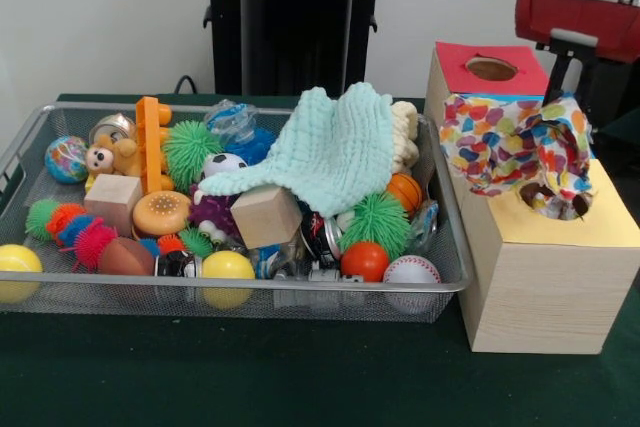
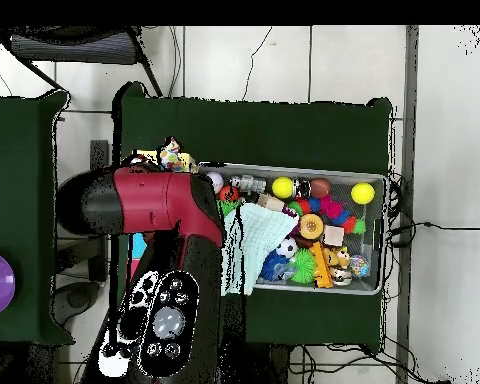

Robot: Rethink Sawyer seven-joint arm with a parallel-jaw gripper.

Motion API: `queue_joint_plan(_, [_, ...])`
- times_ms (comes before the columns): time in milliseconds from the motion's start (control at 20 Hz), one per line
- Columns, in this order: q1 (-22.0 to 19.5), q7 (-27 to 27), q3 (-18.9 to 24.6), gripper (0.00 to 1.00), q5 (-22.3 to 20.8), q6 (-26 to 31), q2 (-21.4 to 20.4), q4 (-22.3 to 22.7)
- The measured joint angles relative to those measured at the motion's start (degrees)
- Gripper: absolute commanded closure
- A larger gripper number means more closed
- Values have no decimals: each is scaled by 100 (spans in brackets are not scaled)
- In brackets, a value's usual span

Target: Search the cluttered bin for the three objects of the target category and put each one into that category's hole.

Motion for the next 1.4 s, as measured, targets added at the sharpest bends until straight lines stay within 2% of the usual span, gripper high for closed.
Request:
queue_joint_plan(650, [12,0,0,100,246,0,242,-23])
queue_joint_plan(1400, [331,0,-5,100,536,-1,638,-95])
